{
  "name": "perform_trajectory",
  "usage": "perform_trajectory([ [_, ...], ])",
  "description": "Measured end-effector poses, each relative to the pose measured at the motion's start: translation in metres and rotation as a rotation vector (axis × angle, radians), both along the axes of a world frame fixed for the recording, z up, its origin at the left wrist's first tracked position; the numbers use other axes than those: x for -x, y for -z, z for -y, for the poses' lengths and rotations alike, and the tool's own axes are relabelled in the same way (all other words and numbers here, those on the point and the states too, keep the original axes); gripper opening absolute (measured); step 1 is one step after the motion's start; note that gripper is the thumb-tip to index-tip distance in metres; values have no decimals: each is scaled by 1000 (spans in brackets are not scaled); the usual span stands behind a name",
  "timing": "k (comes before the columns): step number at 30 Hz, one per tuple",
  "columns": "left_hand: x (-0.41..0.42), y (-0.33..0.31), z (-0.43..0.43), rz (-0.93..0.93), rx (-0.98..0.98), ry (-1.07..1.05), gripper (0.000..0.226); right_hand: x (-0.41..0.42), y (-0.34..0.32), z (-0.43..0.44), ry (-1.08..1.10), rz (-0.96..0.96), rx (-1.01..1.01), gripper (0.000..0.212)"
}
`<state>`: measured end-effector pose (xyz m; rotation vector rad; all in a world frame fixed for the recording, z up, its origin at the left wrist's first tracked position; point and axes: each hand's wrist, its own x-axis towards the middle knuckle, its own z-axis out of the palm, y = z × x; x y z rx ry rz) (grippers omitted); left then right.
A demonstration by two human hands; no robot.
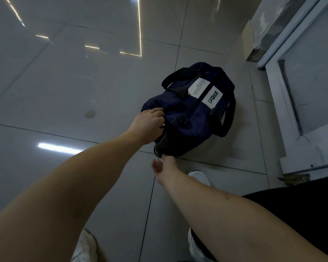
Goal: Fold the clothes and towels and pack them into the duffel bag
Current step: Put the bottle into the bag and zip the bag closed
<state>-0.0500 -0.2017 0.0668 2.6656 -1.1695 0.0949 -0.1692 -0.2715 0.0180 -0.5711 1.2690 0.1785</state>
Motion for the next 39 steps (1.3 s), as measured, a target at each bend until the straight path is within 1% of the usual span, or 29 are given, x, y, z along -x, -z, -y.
perform_trajectory([
  [3,2,2,-3,-2,-9,-1,25,-8,-5,13,96,35,-103,12],
  [6,4,2,-6,-10,-20,-18,24,-5,-6,30,26,-49,-71,19],
  [8,8,-1,-7,-30,-24,-23,26,0,-2,36,-18,-123,-115,21],
  [9,9,-3,-8,-34,-23,-23,27,2,-3,35,-12,-96,-152,22],
  [12,6,-5,-12,-33,-25,-30,28,-5,-1,26,116,55,-204,16],
  [14,5,-3,-14,-35,-19,-45,27,-8,-1,26,93,16,-186,8],
  [17,6,3,-17,-31,-13,-60,26,0,2,44,45,-69,-161,17],
  [20,6,9,-17,76,-24,-27,26,6,-6,68,62,-69,-169,21],
  [21,7,10,-17,126,-40,3,28,6,-10,74,98,-64,-182,22],
  [23,10,12,-15,182,-81,83,40,3,-15,80,161,-16,-225,21],
  [25,14,12,-8,182,-141,149,52,-2,-15,81,187,31,-253,21],
  [26,16,13,-3,179,-155,163,52,-5,-15,82,183,39,-257,20],
  [30,21,18,10,141,-89,192,22,-10,-15,81,122,39,-207,26],
  [32,23,20,13,154,-34,211,14,-8,-11,83,113,59,-188,27],
  [34,23,21,14,168,-11,245,11,-8,-7,83,110,67,-152,23],
  [36,22,21,14,171,-19,268,13,-8,-1,82,88,71,-94,21],
  [39,20,24,18,152,-43,245,10,-7,15,79,-41,-33,118,20],
])
